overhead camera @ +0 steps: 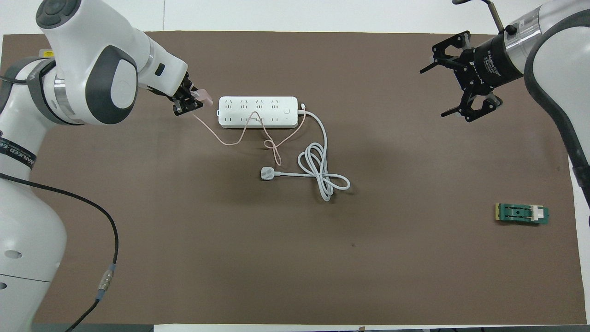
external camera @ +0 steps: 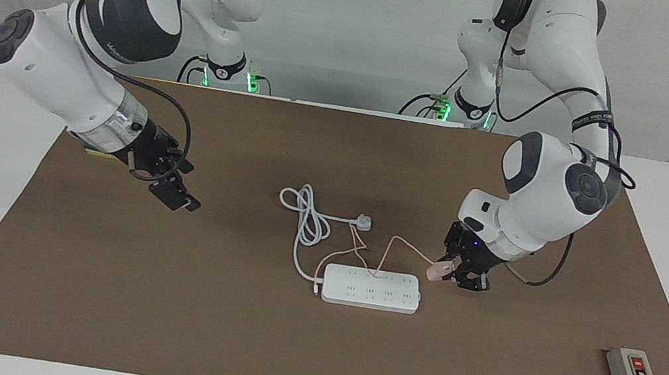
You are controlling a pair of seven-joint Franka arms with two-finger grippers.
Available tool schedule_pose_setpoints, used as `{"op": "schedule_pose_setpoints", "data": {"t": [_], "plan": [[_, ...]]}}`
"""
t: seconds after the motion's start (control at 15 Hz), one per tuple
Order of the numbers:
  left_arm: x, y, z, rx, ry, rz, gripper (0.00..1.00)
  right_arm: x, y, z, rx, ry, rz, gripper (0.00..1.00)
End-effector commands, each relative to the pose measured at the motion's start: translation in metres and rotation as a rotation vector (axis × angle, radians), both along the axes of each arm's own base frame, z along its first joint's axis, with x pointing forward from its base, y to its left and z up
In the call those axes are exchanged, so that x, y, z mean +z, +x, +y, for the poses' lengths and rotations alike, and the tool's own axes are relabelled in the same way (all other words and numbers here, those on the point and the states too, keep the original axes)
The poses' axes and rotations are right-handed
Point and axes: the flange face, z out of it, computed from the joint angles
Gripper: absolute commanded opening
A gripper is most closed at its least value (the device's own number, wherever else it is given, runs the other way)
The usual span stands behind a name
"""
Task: Plug charger into power strip
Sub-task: 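Move the charger with the left gripper to the power strip's end socket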
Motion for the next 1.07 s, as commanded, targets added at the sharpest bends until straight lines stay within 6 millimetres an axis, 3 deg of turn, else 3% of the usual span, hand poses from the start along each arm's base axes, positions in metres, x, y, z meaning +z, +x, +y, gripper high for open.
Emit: {"op": "schedule_pose_setpoints", "data": {"t": [0.0, 0.2, 0.47, 1.0], "plan": [[-0.009, 0.004, -0.009, -0.102, 0.043, -0.07, 0.0, 0.011, -0.012, -0.013, 0.232, -0.102, -0.062, 1.0], [-0.018, -0.002, -0.03, -0.171, 0.067, -0.12, 0.0, 0.021, -0.018, -0.033, 0.458, -0.182, -0.124, 1.0], [-0.036, -0.016, -0.039, -0.228, 0.135, -0.133, 0.0, 0.038, -0.025, -0.045, 0.73, -0.277, -0.179, 1.0], [-0.056, -0.033, -0.039, -0.261, 0.129, -0.165, 0.0, 0.083, -0.058, -0.051, 0.926, -0.309, -0.183, 1.0]]}}
